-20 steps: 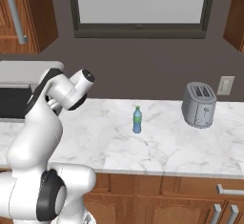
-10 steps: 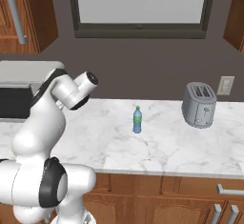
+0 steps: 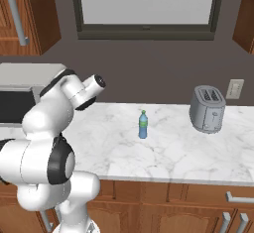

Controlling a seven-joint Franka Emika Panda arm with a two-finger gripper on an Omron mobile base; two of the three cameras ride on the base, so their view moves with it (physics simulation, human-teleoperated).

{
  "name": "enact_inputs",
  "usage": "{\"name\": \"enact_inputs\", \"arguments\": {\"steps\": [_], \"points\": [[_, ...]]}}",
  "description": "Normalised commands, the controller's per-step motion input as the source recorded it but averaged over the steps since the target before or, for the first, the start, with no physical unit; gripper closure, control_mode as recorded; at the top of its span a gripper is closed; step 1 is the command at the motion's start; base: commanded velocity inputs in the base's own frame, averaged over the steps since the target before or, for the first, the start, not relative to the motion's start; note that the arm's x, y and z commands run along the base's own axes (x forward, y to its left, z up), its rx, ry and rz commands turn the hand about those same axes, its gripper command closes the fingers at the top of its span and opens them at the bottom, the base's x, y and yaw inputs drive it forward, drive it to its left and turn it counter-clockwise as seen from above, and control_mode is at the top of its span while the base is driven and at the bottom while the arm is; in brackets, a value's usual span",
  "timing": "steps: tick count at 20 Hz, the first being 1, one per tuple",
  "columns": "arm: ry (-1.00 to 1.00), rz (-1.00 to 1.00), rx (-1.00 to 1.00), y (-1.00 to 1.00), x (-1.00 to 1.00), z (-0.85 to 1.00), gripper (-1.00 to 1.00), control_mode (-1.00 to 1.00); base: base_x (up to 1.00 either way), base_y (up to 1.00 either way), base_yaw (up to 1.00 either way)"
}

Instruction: Place the drinks on the dining counter in a tight cluster.

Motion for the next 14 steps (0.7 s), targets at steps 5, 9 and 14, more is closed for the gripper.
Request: {"name": "enact_inputs", "arguments": {"steps": [5,9,14], "points": [[0.01,0.05,0.0,0.0,0.18,-0.11,-1.0,-1.0,0.0,0.0,0.0],[0.0,0.08,0.0,0.06,-0.03,-0.06,-1.0,-1.0,0.0,0.0,0.0],[0.0,0.09,0.04,0.26,-0.03,-0.4,-1.0,-1.0,0.0,0.0,0.0]]}}
